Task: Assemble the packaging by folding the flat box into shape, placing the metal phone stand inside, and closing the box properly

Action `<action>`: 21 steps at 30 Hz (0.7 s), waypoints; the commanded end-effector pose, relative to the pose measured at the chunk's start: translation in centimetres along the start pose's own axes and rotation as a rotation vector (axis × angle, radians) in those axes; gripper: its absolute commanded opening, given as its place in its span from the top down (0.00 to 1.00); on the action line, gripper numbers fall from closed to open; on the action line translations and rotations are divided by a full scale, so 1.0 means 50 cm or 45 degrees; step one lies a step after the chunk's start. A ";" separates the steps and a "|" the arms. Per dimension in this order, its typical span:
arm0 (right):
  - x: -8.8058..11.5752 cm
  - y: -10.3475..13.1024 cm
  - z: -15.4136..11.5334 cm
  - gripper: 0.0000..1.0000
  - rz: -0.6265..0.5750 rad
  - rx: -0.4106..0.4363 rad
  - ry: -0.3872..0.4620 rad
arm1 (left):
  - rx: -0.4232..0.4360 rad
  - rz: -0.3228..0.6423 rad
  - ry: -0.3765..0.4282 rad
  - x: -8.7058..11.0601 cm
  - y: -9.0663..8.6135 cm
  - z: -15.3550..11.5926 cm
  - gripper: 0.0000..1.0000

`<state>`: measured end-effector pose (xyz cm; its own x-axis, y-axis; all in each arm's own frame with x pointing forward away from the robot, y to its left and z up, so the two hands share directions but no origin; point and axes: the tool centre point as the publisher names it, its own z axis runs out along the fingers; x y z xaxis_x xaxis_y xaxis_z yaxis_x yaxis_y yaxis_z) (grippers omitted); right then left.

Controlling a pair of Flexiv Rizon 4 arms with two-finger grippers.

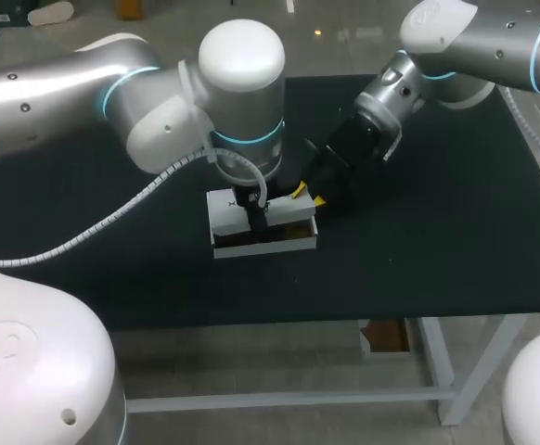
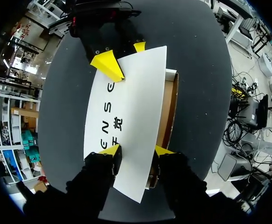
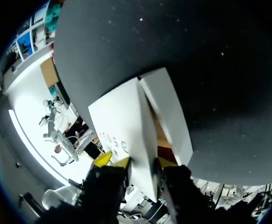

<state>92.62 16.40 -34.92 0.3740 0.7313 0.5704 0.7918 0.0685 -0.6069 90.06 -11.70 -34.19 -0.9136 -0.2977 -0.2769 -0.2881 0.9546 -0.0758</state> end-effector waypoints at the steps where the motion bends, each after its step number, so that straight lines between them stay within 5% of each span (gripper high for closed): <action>1: -0.001 0.001 0.001 0.60 0.000 0.002 -0.007 | -0.004 0.001 -0.006 0.006 0.001 -0.001 0.57; 21: -0.019 0.001 0.003 0.57 0.003 0.003 -0.062 | -0.003 0.002 -0.003 0.011 0.000 0.005 0.57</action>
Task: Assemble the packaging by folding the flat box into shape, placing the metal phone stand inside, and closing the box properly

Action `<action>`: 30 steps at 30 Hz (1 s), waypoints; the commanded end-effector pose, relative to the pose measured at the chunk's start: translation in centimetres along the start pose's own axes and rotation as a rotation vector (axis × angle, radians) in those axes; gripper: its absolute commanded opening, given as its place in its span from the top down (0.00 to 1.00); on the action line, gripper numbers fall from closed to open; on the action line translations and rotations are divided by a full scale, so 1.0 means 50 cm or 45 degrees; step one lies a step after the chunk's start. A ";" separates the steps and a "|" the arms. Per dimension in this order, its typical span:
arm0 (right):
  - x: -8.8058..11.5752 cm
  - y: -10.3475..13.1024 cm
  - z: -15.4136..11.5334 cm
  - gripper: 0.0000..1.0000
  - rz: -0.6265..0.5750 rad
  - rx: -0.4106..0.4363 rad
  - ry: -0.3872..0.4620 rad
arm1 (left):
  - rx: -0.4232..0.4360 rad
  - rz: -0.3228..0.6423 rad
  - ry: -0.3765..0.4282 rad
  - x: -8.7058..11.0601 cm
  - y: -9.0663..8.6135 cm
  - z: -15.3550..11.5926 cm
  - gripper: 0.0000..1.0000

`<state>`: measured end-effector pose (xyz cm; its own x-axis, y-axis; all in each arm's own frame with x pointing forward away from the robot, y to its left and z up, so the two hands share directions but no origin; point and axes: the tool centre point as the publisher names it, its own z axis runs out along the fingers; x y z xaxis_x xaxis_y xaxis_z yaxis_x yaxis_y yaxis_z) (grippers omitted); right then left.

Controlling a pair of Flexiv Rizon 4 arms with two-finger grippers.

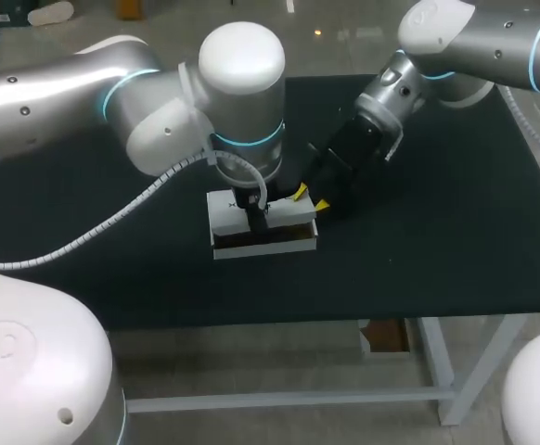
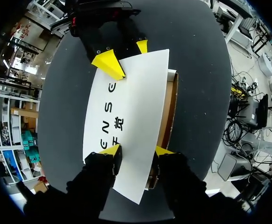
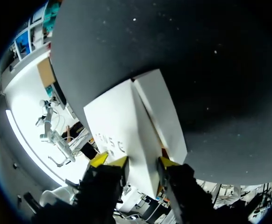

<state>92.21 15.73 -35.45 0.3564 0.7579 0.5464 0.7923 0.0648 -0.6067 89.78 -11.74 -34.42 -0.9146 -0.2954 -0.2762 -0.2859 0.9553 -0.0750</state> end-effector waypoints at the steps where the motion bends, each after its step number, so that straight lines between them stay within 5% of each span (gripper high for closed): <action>1: 0.000 0.002 0.003 0.57 -0.001 0.008 -0.014 | -0.003 0.000 -0.004 0.005 -0.001 0.003 0.57; 30: -0.024 0.004 0.008 0.57 -0.026 -0.004 -0.058 | -0.001 0.005 0.017 0.018 -0.001 0.022 0.58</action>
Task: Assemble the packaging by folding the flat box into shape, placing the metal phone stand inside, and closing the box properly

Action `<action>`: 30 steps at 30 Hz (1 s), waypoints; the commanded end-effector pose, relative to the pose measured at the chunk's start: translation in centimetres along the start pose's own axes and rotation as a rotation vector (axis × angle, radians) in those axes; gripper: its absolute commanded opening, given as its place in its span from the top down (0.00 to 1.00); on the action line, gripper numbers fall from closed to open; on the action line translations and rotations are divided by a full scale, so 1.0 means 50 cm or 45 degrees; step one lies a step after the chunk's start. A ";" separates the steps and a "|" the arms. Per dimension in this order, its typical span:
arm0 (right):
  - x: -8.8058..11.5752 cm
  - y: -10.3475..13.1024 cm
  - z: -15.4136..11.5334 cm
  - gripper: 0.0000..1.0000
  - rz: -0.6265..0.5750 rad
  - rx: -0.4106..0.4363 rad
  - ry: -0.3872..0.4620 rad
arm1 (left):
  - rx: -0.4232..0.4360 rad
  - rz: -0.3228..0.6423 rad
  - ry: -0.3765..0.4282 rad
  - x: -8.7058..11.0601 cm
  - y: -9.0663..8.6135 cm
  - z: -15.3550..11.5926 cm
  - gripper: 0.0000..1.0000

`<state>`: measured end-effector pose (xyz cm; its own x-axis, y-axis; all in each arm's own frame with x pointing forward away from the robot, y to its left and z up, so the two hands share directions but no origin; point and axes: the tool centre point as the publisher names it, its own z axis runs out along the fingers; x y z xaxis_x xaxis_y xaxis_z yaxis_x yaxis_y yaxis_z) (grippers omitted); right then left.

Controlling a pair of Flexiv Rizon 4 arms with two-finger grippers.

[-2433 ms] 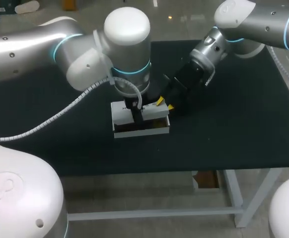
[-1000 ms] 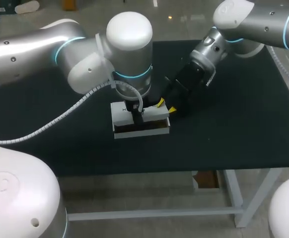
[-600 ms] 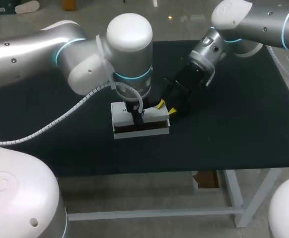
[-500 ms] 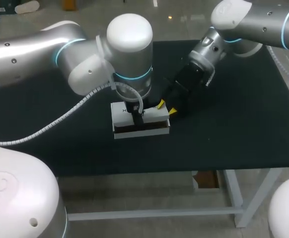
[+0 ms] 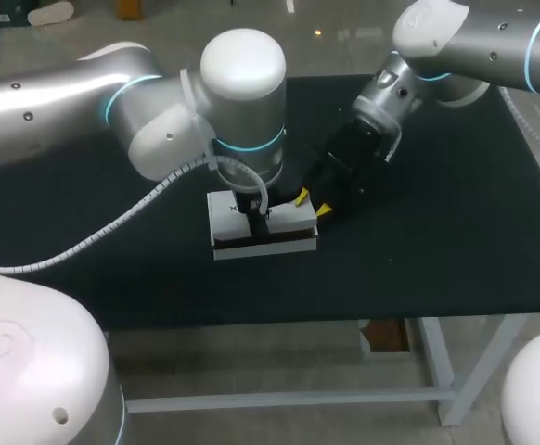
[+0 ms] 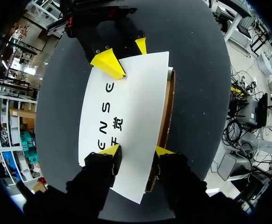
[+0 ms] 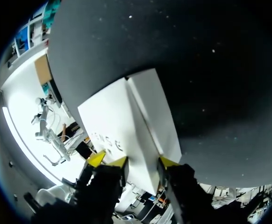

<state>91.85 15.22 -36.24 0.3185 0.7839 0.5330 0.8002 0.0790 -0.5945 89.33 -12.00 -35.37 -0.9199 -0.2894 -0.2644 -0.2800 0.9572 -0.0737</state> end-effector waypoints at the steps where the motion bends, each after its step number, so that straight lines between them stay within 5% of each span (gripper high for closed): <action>1: -0.005 0.000 0.002 0.58 -0.001 -0.002 -0.004 | -0.002 -0.004 0.003 0.003 0.000 0.008 0.58; 30: -0.020 -0.023 -0.016 0.57 -0.047 -0.053 -0.004 | 0.010 -0.015 0.024 0.007 0.011 0.012 0.57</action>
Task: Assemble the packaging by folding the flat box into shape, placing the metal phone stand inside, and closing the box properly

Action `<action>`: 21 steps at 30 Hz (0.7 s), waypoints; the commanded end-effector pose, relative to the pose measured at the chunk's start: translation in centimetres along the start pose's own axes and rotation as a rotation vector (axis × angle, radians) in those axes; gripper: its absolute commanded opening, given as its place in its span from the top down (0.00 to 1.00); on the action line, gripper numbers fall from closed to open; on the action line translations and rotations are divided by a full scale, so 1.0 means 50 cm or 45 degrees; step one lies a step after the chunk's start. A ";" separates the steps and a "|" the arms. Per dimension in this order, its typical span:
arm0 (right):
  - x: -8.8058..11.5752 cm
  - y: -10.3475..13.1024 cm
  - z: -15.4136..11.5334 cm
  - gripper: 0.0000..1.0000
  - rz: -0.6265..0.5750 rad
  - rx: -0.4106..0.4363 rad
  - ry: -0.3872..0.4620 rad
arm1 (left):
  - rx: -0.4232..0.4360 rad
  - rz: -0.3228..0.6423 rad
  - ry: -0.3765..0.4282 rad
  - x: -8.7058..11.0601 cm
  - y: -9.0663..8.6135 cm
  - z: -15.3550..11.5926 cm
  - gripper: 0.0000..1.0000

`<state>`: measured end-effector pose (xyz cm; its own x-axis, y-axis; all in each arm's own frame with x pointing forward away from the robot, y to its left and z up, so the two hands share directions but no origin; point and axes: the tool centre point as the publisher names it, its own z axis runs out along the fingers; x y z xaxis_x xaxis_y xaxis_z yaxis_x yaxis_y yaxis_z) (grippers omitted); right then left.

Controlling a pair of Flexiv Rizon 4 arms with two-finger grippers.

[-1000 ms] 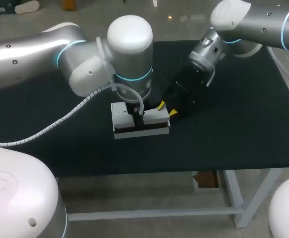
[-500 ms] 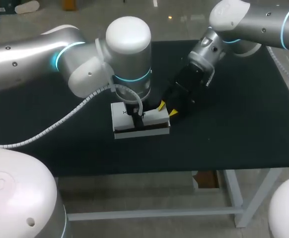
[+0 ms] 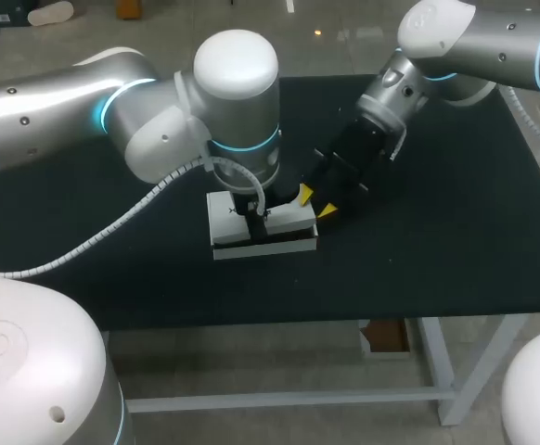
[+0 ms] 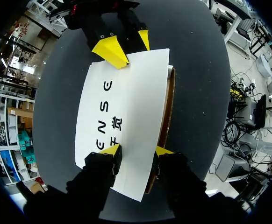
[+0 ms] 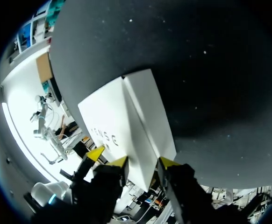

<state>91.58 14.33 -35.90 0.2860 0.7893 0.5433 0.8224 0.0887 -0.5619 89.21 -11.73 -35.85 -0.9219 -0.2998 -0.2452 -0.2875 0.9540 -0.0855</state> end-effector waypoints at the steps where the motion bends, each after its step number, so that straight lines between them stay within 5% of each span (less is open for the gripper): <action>1: -0.007 -0.014 -0.005 0.57 -0.008 -0.024 0.015 | -0.003 -0.001 0.000 0.003 0.005 0.003 0.57; 21: 0.005 -0.052 -0.028 0.60 -0.094 -0.117 0.093 | -0.024 0.018 0.008 0.008 -0.001 0.009 0.57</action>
<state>91.04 13.71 -33.82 0.2560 0.7404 0.6216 0.8721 0.1005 -0.4789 89.03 -11.72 -36.06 -0.9282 -0.2848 -0.2394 -0.2759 0.9586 -0.0708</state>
